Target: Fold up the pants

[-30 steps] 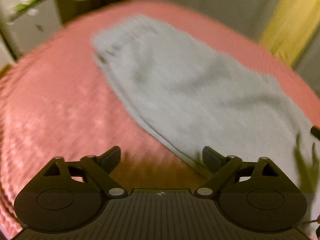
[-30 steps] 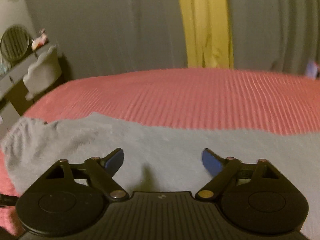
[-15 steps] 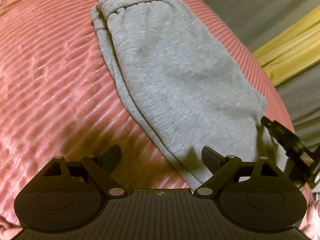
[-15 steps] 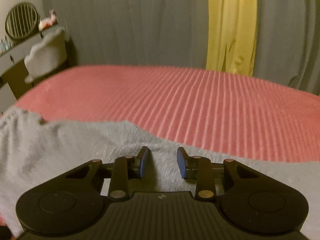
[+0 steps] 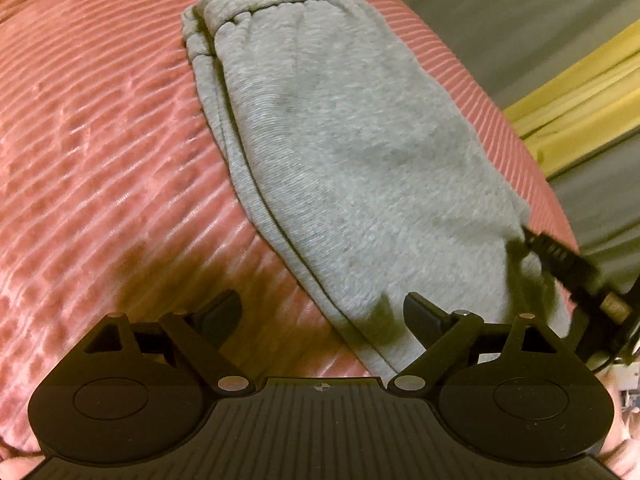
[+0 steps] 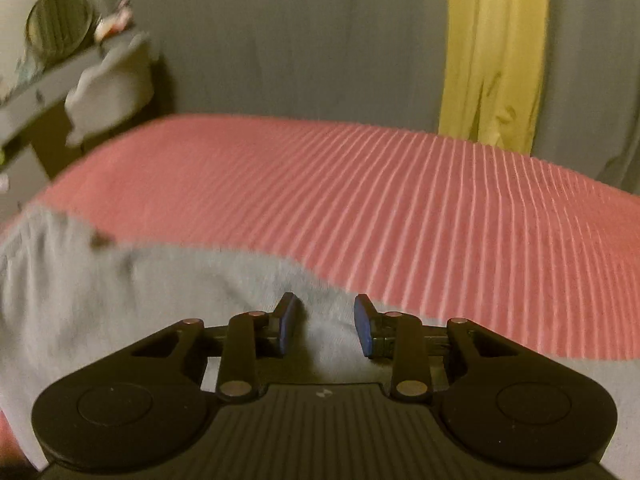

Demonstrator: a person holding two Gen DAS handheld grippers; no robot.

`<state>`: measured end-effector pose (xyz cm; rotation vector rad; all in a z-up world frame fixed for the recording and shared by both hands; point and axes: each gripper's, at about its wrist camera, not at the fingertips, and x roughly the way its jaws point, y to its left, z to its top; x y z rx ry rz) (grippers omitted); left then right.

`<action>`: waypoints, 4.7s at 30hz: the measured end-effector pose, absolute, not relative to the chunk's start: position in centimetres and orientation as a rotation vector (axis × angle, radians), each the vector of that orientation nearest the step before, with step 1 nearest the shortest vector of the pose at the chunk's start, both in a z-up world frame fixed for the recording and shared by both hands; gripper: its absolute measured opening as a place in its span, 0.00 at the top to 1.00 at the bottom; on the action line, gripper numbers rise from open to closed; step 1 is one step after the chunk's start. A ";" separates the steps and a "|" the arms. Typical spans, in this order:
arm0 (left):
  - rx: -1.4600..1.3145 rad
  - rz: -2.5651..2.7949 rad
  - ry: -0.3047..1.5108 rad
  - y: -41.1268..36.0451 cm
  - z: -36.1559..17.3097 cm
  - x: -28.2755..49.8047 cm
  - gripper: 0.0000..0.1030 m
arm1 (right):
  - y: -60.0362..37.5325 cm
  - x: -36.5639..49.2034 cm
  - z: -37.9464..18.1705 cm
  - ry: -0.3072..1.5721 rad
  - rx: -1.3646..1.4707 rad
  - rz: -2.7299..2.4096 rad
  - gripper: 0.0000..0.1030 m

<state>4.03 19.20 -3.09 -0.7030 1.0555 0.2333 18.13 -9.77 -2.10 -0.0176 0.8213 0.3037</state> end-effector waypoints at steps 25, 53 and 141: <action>-0.670 0.231 1.083 18.9 -3.3 4.7 0.10 | -22.4 9.3 -1.8 0.833 -0.119 0.053 0.04; -0.612 0.205 1.140 17.1 -0.9 4.3 0.09 | -47.6 -1.2 -2.8 0.841 0.602 -0.292 0.04; -0.608 0.340 1.172 17.0 -1.6 4.9 0.09 | -55.6 -8.2 -3.9 0.833 0.561 -0.623 0.34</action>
